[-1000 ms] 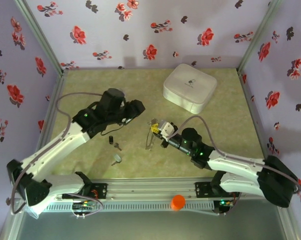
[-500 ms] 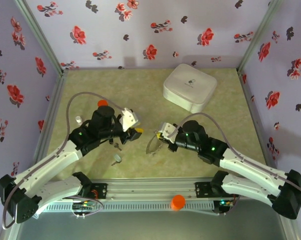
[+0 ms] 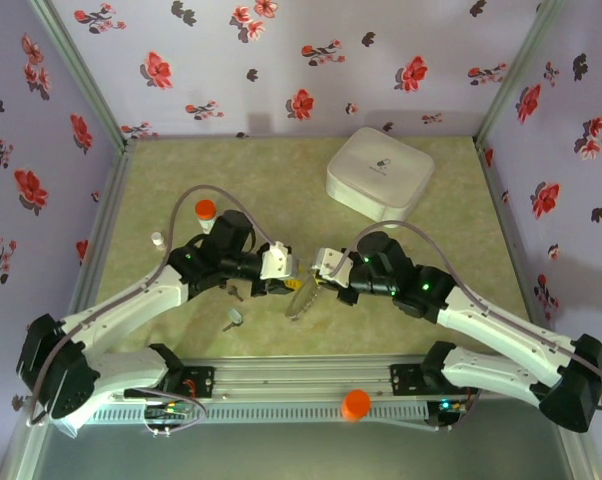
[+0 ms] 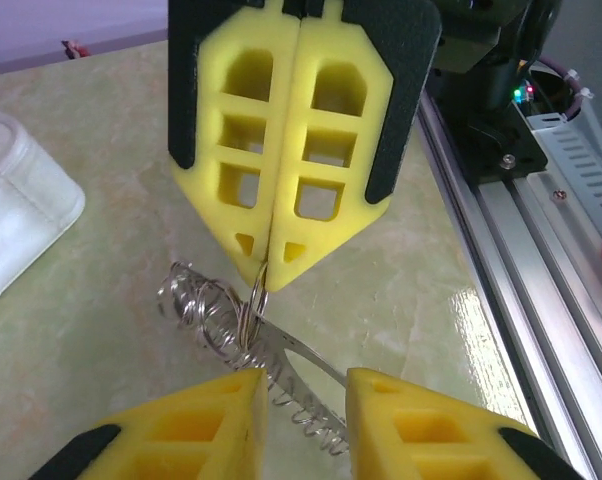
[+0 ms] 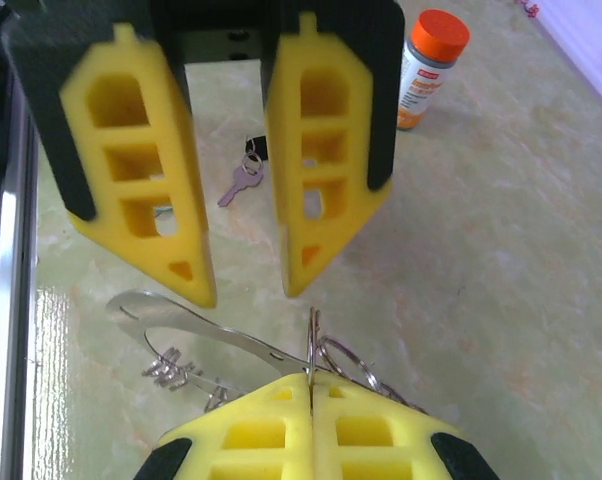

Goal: Put the keys on the keyring

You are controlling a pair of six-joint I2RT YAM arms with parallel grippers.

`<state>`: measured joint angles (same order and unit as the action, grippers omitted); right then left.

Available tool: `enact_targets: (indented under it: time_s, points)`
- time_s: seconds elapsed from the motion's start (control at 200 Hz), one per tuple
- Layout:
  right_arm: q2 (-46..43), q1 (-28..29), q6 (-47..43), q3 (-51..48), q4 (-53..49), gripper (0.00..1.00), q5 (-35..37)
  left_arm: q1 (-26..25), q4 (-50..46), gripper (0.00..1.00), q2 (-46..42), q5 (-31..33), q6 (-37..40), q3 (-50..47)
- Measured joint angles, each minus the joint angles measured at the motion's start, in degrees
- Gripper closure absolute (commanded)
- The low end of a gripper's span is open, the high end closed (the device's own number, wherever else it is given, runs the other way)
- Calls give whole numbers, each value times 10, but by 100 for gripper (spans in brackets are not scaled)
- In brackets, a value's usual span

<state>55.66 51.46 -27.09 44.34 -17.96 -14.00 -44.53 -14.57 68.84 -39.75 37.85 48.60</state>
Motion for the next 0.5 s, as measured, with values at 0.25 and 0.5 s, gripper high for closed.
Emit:
enact_targets:
  time_s: [0.25,0.5]
  points:
    - [6,-2,-10,2,0,100,-15,0,33,74,8,-9,-1,0]
    - [6,-5,-11,2,0,100,-15,0,51,74,8,-8,-11,0]
